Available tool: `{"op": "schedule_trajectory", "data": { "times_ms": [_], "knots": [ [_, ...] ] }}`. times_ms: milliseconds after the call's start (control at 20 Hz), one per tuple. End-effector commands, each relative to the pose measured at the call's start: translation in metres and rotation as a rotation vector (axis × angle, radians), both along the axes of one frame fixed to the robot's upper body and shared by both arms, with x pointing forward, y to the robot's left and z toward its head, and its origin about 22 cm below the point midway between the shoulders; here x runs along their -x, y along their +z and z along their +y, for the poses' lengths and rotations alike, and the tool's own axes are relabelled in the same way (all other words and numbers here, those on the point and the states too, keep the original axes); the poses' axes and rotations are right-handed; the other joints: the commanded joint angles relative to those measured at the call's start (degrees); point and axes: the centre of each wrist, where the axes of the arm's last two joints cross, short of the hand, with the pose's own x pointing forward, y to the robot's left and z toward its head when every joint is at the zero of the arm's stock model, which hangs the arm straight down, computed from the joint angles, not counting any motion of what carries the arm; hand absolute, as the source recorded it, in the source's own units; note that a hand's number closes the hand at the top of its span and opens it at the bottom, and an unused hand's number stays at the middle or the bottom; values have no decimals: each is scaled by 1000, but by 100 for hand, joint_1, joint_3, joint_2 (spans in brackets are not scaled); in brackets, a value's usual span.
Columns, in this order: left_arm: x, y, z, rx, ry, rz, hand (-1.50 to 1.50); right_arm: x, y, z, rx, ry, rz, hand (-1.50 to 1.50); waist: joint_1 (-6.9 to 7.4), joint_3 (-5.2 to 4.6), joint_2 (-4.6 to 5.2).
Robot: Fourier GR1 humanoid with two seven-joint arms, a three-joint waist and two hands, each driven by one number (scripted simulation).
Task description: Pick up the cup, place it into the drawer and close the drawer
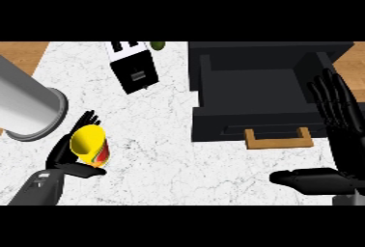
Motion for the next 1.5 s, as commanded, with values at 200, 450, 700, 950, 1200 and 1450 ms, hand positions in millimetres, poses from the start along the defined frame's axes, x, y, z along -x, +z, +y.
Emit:
{"op": "schedule_trajectory", "data": {
  "times_ms": [200, 450, 700, 950, 1200, 1450],
  "knots": [
    [-10, 2, -13, 295, -163, -72, 150, -5, 0, 0, -4, 4, 0, -150, 3, -8, 27],
    [-3, -15, -46, 378, -206, -56, 150, -11, -9, -11, -24, -5, 8, -150, 63, 3, 21],
    [-11, -2, -37, 410, -221, -142, 150, 0, -6, -9, 8, -9, 12, -150, 60, 3, -28],
    [-11, -5, -41, 358, 167, -262, 150, -6, -1, -14, 10, -15, -4, -150, 126, 13, -27],
    [-17, 0, -40, 330, 376, -360, 150, -8, 7, -18, 19, -13, 11, -150, 122, 21, -45],
    [-48, 26, -59, 361, 284, -449, 150, -4, 0, -25, 14, -28, 7, -150, 160, 32, -70]
  ]
}}
